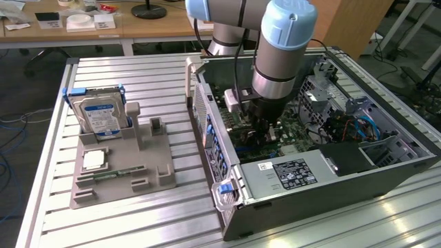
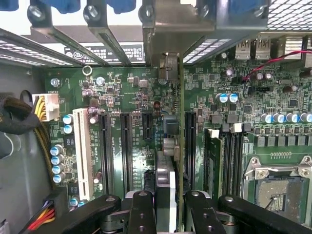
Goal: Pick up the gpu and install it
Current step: 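Insert the gpu into the slot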
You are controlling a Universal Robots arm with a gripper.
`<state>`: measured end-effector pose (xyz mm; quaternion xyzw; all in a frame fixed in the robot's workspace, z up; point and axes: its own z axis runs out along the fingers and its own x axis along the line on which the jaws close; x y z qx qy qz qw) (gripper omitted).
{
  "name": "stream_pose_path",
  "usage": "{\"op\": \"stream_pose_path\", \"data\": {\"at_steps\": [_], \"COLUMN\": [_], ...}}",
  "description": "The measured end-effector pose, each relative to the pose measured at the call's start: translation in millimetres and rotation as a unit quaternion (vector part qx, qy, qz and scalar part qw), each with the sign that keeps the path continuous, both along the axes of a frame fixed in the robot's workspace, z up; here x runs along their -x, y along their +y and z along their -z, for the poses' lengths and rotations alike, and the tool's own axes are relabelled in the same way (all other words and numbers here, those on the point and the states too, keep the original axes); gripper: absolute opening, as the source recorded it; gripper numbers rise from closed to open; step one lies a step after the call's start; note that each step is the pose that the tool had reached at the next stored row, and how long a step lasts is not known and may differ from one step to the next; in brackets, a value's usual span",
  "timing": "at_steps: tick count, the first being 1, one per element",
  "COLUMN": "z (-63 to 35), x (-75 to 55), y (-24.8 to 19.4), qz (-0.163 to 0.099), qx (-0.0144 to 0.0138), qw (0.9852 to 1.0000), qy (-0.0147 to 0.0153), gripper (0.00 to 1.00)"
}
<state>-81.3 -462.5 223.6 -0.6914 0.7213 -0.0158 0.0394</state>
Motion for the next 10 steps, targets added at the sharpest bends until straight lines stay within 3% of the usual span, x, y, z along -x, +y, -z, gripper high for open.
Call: {"op": "stream_pose_path", "data": {"at_steps": [10], "z": [4.9], "x": [0.5], "y": [0.3], "qz": [0.0], "qx": [0.0002], "qw": [1.0], "qy": [0.0002], "gripper": [0.28]}}
